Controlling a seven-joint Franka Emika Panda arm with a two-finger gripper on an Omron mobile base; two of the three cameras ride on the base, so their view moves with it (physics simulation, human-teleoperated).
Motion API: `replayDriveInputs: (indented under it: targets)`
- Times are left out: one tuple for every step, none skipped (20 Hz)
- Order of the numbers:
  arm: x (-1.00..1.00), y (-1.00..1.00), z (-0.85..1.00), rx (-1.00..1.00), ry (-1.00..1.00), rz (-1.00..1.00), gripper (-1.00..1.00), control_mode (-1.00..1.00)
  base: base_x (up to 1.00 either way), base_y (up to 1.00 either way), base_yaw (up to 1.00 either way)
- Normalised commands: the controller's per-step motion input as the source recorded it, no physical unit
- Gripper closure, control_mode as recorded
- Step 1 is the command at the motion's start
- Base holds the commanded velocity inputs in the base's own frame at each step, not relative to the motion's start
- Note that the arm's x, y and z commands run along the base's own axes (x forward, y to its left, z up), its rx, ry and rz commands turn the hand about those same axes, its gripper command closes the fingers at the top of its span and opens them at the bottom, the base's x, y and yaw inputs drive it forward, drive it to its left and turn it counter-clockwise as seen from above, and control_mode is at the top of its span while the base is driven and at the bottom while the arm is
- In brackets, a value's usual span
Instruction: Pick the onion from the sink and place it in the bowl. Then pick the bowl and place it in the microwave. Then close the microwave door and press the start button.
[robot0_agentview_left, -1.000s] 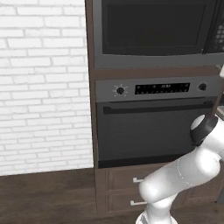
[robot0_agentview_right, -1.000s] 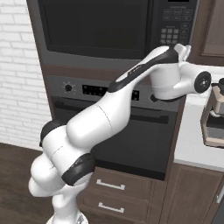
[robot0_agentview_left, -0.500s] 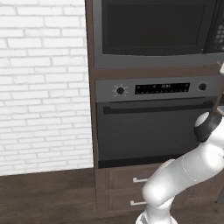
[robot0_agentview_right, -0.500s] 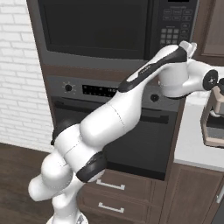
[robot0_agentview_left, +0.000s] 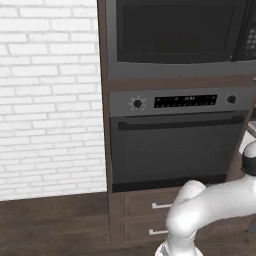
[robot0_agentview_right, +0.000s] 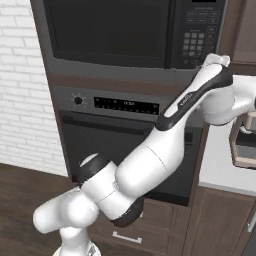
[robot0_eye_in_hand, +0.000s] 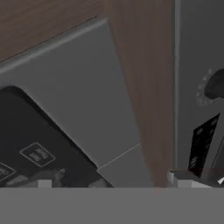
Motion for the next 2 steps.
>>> replayDriveInputs:
  targets:
    - [-0.87, 1.0, -0.49, 0.0, 0.0, 0.06, -1.0, -1.0, 0.0, 0.0, 0.0]
    - [-0.87, 1.0, -0.45, 0.0, 0.0, 0.05, -1.0, -1.0, 0.0, 0.0, 0.0]
